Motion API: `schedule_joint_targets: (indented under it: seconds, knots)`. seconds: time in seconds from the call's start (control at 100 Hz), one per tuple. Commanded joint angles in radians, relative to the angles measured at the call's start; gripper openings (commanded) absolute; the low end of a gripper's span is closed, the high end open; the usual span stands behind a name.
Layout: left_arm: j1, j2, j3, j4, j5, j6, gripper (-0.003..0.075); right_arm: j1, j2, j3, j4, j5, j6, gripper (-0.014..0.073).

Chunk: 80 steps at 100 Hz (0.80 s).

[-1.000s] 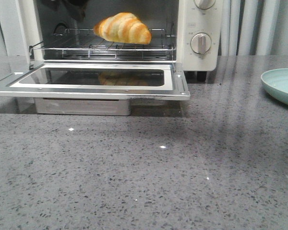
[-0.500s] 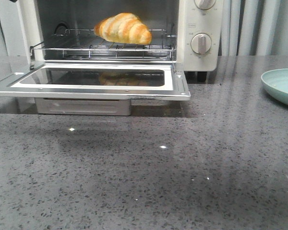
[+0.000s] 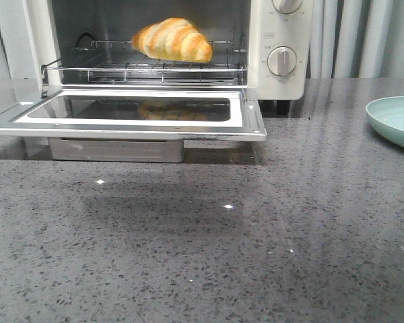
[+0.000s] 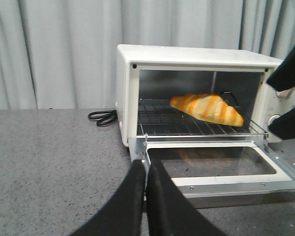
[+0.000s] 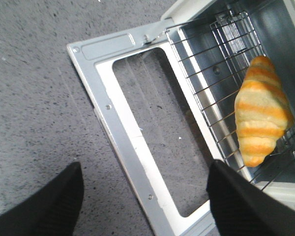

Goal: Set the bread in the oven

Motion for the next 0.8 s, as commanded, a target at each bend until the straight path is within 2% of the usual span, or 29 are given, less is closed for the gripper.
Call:
schedule_joint_targets:
  seconds: [0.0,0.3,0.43,0.57,0.67,0.79]
  knots:
    - [0.032,0.007,0.013,-0.035,-0.108,-0.021,-0.0022,0.001,-0.076,-0.031,-0.024,0.071,0.015,0.0447]
    - [0.066,0.007,0.150,-0.056,-0.129,-0.023,-0.0022,0.001,-0.128,0.078,-0.023,0.071,0.017,0.0260]
    - [0.066,0.007,0.159,-0.081,-0.150,-0.023,-0.0022,-0.003,-0.149,0.153,-0.023,0.071,0.023,0.0115]
    - [0.066,0.007,0.164,0.002,-0.212,-0.019,-0.0022,-0.003,-0.176,0.191,-0.023,0.071,0.035,-0.0074]
    - [0.066,0.007,0.188,0.060,-0.296,-0.019,-0.0021,-0.010,-0.190,0.200,-0.023,0.071,0.069,-0.0069]
    - [0.066,0.007,0.245,0.062,-0.425,-0.019,-0.0022,-0.021,-0.219,0.233,-0.023,0.071,0.093,-0.0067]
